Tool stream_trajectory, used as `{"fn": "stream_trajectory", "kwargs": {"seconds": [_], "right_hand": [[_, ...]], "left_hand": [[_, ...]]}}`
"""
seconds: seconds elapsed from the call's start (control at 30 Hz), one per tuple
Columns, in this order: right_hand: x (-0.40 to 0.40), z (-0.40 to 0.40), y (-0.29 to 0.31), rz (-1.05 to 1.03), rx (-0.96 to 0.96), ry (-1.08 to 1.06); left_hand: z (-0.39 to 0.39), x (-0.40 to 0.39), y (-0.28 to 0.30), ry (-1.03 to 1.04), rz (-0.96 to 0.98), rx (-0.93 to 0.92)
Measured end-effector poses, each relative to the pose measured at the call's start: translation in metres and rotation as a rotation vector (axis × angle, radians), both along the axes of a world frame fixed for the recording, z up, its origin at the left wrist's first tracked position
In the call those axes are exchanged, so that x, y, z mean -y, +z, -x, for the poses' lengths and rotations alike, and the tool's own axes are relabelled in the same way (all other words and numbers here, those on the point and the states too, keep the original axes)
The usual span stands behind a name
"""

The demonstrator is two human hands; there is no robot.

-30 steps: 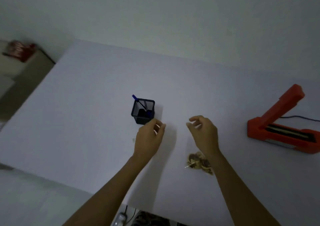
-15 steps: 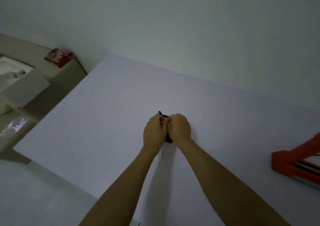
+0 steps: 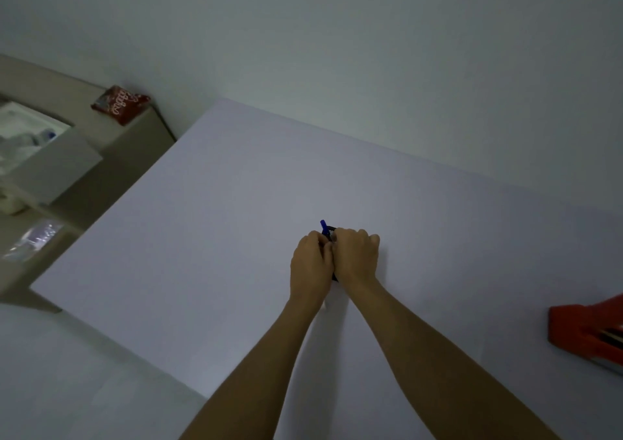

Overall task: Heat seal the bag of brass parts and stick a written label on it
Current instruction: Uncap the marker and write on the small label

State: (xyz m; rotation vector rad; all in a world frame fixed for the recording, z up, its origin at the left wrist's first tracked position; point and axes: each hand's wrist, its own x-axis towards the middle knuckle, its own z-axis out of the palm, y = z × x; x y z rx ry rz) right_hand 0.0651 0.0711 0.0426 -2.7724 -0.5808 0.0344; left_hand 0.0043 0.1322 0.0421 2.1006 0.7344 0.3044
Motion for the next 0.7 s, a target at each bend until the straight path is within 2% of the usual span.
{"fn": "stream_trajectory", "kwargs": {"seconds": [0.17,0.33,0.43,0.47,0.53,0.6,0.67,0.7], "right_hand": [[0.004,0.002,0.02,-0.271,-0.026,0.037],[0.012,0.005,0.072,-0.385,0.15,0.123],[0.011,0.002,0.109,-0.432,0.234,0.089],[0.01,0.002,0.123,-0.535,0.218,0.045],[0.007,0.006,0.159,-0.945,0.006,-0.089],[0.004,0.009,0.196,-1.354,-0.335,-0.223],[0.0,0.011,0.224,-1.52,-0.616,-0.246],[-0.003,0.011,0.233,-1.534,-0.68,-0.233]], "left_hand": [[0.0,0.0,0.038,0.072,0.143,0.152],[-0.008,-0.007,0.1,-0.056,-0.02,0.371],[-0.008,-0.016,0.137,-0.114,-0.142,0.504],[-0.007,-0.018,0.149,-0.11,-0.138,0.542],[-0.004,-0.021,0.172,-0.069,-0.052,0.608],[-0.002,-0.021,0.193,-0.056,0.036,0.659],[0.0,-0.019,0.209,-0.101,0.04,0.697],[0.001,-0.019,0.215,-0.127,0.021,0.709]]}}
